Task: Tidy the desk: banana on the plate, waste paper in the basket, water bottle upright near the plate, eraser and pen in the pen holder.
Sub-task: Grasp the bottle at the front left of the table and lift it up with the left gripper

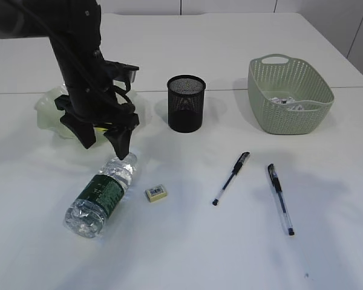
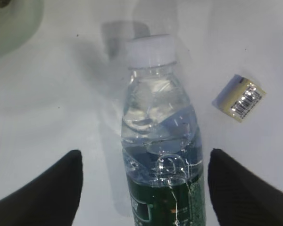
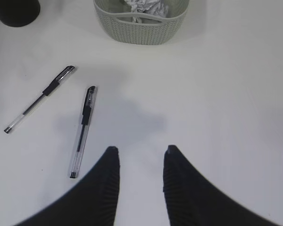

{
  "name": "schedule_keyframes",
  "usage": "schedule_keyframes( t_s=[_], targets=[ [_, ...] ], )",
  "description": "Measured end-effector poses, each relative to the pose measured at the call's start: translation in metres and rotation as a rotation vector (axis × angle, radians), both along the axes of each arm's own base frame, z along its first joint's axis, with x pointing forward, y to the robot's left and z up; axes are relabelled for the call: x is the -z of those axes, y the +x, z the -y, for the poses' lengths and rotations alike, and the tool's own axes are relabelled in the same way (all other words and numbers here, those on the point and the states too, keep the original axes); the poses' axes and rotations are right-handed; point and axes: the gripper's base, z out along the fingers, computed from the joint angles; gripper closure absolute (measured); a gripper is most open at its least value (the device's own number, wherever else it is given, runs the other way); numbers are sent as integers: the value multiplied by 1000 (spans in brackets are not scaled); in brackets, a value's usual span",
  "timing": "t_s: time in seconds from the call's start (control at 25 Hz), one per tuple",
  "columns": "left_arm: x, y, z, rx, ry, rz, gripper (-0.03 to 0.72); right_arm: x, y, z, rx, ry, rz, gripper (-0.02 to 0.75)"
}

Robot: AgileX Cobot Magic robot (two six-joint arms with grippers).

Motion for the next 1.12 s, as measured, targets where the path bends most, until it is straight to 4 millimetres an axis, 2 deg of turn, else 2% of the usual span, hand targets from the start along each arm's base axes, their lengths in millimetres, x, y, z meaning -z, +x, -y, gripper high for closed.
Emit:
schedule_keyframes(
  t_s=[0.52,1.12],
  targets=[
    [25,3,2,1,21,-52,99,0,-1,0,0,0,1,496],
    [24,1,8,-14,-51,-82,93,0,-1,0,0,0,1,496]
  ],
)
